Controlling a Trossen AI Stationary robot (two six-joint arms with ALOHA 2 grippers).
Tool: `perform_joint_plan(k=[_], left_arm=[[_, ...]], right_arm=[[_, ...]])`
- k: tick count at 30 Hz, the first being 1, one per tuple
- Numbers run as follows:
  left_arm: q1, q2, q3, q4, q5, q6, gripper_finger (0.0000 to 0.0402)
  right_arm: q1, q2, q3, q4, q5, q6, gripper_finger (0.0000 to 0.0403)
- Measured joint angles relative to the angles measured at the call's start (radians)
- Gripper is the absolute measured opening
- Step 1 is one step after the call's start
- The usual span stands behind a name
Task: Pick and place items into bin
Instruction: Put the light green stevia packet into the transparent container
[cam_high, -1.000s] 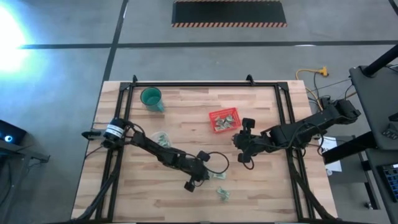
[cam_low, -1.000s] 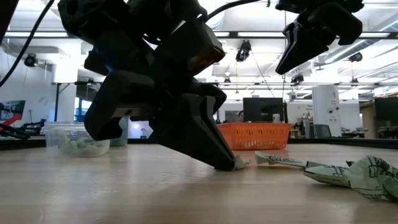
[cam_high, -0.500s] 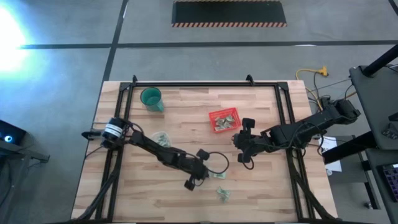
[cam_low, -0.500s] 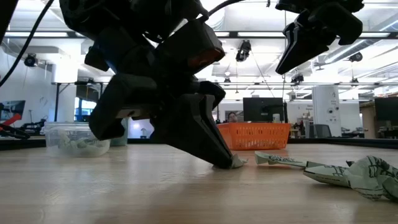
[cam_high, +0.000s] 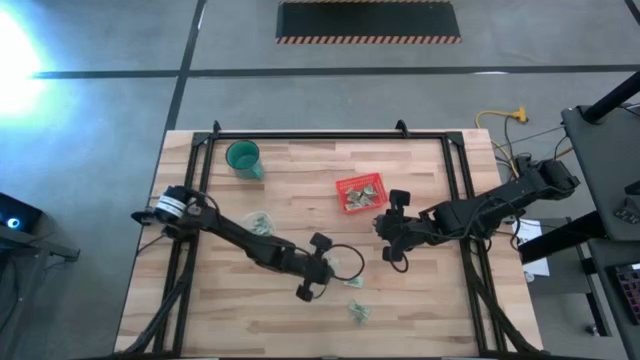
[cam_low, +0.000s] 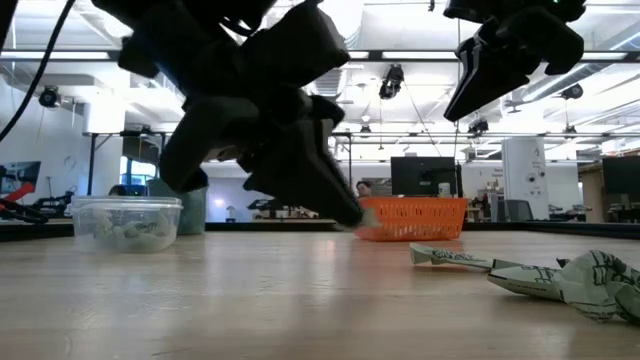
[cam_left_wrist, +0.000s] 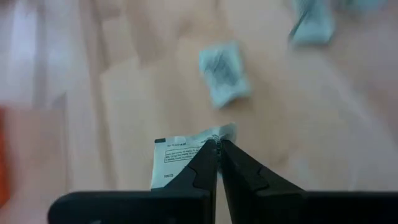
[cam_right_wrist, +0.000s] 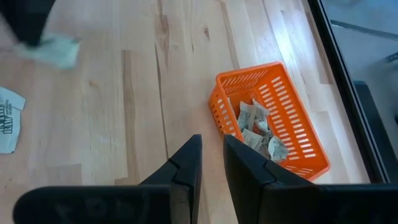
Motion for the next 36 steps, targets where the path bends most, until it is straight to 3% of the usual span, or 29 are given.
perform_joint_plan(k=[8,16,29,36], left_arm=[[-0.03,-0.108,-0.001,-0.21,-0.223,-0.043,0.0001],[-0.056,-0.222,-0.008,-0.532,-0.402,-0.278,0.0001],[-0.071,-0.324,-0.112,-0.929,-0.457,-0.725,0.0001],[-0.076,-0.38,-0.183,-0.935,-0.423,-0.824,0.0001]], right_arm=[[0.0,0.0,-0.006,0.006,0.001,-0.019,0.0057],[-0.002,0.0,-0.009,0.021,0.0,-0.022,0.0057],[-0.002,0.0,-0.018,0.029,0.0,-0.027,0.0057],[-0.002,0.0,-0.019,0.029,0.0,-0.027,0.0057]])
